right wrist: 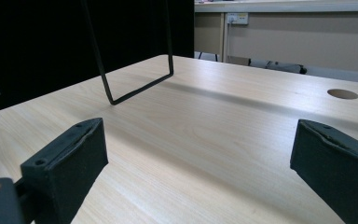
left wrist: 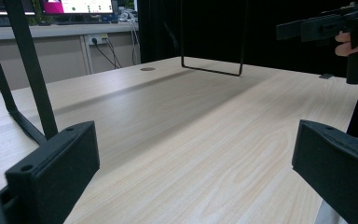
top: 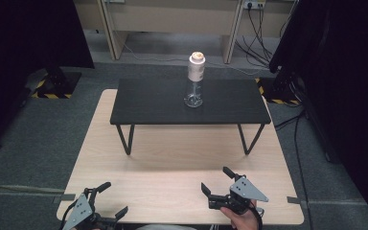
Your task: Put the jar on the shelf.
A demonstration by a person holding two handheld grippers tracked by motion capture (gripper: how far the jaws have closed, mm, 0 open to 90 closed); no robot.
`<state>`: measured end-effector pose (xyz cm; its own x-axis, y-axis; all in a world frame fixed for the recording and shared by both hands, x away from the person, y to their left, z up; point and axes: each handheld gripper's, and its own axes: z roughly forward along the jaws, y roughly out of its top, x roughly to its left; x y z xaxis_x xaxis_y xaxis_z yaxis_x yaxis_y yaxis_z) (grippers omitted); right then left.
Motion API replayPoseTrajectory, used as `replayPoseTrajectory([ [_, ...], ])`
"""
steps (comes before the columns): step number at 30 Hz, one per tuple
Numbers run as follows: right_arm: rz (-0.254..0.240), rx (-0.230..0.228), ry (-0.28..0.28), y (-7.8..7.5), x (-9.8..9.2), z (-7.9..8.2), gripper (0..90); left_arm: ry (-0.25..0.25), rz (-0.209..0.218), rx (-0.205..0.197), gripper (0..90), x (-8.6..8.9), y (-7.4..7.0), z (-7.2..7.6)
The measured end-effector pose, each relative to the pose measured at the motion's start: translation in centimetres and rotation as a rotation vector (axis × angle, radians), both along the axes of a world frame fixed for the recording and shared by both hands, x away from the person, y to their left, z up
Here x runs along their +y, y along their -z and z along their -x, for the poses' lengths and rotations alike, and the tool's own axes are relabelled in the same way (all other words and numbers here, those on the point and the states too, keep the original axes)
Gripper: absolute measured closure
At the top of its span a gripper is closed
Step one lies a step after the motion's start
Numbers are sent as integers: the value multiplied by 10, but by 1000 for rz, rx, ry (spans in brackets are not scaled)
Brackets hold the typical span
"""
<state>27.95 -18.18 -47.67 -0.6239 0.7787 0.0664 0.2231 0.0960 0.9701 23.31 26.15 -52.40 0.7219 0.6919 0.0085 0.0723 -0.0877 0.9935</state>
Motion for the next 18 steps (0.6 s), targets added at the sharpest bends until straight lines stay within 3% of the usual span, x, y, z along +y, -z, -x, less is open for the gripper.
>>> replayPoseTrajectory([
  [18,-28,41,26,13,-11,14,40,-2,10,11,0,1,1,-1],
])
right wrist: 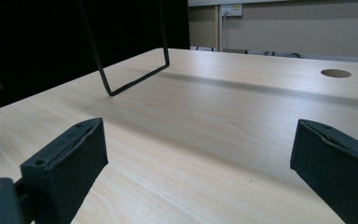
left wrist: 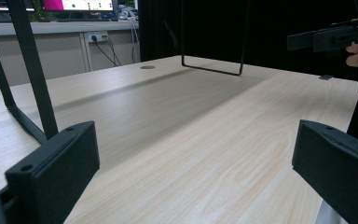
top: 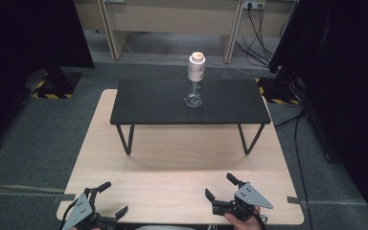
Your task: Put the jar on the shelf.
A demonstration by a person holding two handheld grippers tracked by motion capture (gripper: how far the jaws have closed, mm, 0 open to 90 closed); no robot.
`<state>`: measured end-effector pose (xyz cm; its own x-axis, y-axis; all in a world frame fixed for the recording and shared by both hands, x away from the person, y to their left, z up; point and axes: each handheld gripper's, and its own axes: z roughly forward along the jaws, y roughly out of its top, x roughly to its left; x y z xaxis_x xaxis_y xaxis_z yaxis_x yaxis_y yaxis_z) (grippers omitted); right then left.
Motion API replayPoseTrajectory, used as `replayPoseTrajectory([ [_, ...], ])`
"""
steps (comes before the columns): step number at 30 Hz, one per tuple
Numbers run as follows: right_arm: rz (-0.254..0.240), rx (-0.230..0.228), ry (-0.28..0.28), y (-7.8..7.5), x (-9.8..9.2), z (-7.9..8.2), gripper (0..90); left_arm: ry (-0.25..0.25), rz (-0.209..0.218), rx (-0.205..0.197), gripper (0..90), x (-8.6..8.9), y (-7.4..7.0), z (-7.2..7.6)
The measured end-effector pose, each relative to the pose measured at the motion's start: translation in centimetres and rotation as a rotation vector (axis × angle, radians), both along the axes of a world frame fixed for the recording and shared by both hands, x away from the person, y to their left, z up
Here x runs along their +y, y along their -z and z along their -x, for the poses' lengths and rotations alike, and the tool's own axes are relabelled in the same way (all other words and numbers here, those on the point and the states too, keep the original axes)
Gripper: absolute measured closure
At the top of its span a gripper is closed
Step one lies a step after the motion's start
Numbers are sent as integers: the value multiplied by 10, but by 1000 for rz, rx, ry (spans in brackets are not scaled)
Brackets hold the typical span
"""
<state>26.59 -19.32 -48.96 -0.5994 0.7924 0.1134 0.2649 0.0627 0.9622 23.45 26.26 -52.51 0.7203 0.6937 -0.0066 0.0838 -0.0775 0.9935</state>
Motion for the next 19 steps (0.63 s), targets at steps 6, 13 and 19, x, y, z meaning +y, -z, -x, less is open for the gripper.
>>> replayPoseTrajectory([
  [6,-7,3,21,3,-5,7,40,2,0,-1,0,0,0,0],
  [13,-11,16,32,9,-9,12,39,2,-1,-1,0,0,0,0],
  [19,11,-9,34,8,-9,15,39,9,-18,-16,0,-3,-1,2],
])
